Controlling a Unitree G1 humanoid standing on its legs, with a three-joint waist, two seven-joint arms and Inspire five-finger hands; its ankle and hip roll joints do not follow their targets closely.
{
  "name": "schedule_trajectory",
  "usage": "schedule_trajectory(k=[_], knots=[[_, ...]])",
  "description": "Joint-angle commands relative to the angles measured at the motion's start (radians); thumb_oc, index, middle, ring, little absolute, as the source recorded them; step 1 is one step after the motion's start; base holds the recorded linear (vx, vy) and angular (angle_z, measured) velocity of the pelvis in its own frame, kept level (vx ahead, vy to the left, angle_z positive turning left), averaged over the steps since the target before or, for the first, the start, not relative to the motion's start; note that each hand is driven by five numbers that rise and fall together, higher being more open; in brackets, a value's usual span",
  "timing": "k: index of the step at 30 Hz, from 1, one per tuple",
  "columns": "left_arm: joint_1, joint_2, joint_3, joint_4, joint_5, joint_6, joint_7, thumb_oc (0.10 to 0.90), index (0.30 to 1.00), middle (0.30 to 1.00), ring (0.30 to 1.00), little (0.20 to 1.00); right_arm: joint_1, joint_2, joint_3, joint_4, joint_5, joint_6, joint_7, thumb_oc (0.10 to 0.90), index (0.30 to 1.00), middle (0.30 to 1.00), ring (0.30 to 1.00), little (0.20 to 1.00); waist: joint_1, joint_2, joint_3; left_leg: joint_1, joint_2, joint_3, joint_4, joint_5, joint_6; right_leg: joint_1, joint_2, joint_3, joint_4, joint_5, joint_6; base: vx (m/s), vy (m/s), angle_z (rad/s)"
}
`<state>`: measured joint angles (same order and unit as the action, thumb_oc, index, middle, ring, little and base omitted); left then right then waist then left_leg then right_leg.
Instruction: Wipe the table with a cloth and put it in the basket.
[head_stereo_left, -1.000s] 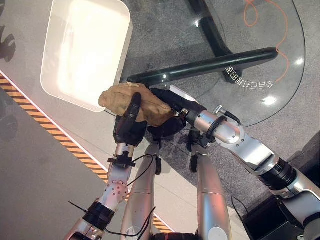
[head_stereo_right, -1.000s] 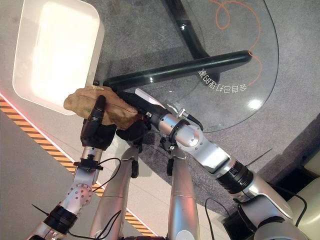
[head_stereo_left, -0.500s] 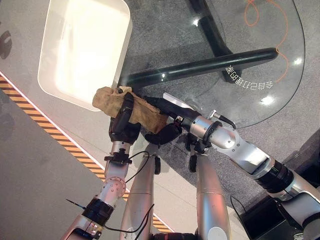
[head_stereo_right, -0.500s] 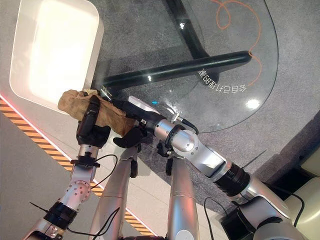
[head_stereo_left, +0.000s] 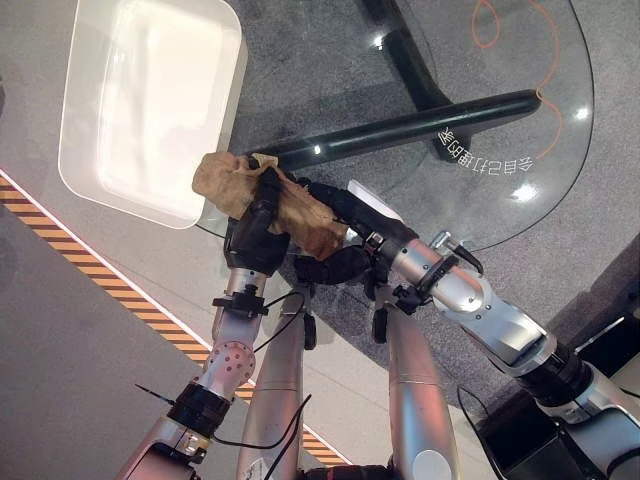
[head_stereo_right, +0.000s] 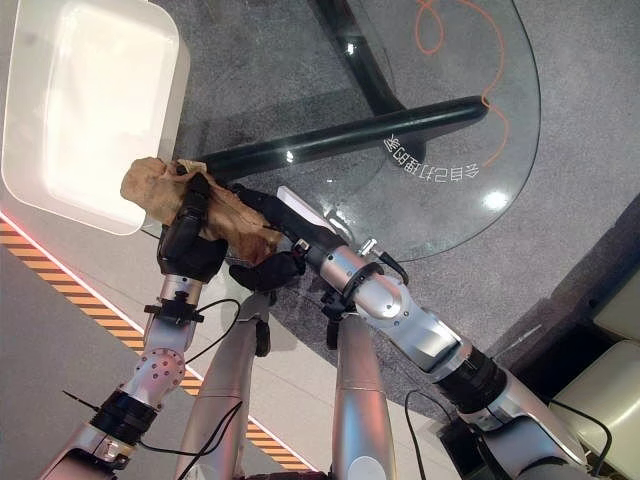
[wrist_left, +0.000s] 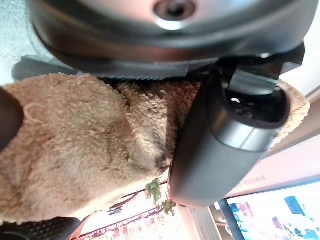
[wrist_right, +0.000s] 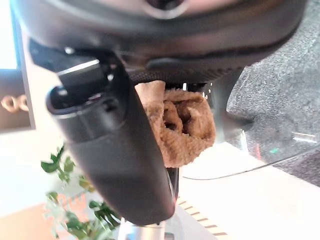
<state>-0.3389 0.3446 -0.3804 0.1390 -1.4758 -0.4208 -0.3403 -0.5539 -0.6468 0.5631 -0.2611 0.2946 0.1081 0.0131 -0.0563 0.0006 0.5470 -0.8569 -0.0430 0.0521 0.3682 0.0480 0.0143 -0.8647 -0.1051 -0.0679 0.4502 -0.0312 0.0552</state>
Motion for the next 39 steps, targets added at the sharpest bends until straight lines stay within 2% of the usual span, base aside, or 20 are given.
schedule_trajectory(k=[1, 8, 33, 36, 39], knots=[[0.047, -0.081, 0.019, -0.277, 0.032, -0.029, -0.212, 0.100, 0.300, 0.300, 0.300, 0.200, 0.008, 0.068, -0.199, -0.115, 0.169, -0.169, -0.139, 0.800, 0.900, 0.900, 0.900, 0.900, 0.025, 0.004, -0.027, 0.044, -0.067, 0.020, 0.016, -0.099, 0.045, -0.004, 0.091, 0.031, -0.058, 0.058, 0.023, 0.00, 0.000, 0.00], [0.067, -0.103, 0.030, -0.300, 0.061, -0.032, -0.200, 0.100, 0.300, 0.300, 0.300, 0.200, 0.086, 0.123, -0.253, -0.146, 0.182, -0.228, -0.148, 0.800, 0.900, 0.900, 0.900, 0.900, 0.013, 0.006, -0.027, 0.032, -0.062, 0.027, 0.020, -0.103, 0.046, -0.018, 0.095, 0.041, -0.052, 0.055, 0.022, 0.01, 0.009, -0.06], [0.076, -0.104, 0.042, -0.315, 0.069, -0.037, -0.193, 0.100, 0.300, 0.300, 0.300, 0.200, 0.116, 0.138, -0.256, -0.138, 0.224, -0.247, -0.141, 0.800, 0.900, 0.900, 0.900, 0.900, 0.011, 0.005, -0.027, 0.038, -0.058, 0.037, 0.004, -0.098, 0.043, -0.011, 0.095, 0.039, -0.066, 0.059, 0.022, 0.00, 0.000, 0.00], [0.079, -0.096, 0.056, -0.322, 0.077, -0.078, -0.199, 0.100, 0.300, 0.300, 0.300, 0.200, 0.122, 0.139, -0.262, -0.139, 0.225, -0.241, -0.141, 0.800, 0.900, 0.900, 0.900, 0.900, 0.012, 0.006, -0.027, 0.039, -0.057, 0.038, 0.002, -0.095, 0.043, -0.010, 0.096, 0.039, -0.067, 0.060, 0.021, 0.00, 0.000, 0.00], [0.077, -0.077, 0.091, -0.331, 0.091, -0.147, -0.204, 0.100, 0.300, 0.300, 0.300, 0.200, 0.131, 0.136, -0.263, -0.134, 0.222, -0.227, -0.139, 0.800, 0.900, 0.900, 0.900, 0.900, 0.015, 0.007, -0.027, 0.048, -0.057, 0.039, -0.001, -0.097, 0.042, -0.002, 0.096, 0.039, -0.069, 0.055, 0.020, 0.00, 0.000, 0.00]])
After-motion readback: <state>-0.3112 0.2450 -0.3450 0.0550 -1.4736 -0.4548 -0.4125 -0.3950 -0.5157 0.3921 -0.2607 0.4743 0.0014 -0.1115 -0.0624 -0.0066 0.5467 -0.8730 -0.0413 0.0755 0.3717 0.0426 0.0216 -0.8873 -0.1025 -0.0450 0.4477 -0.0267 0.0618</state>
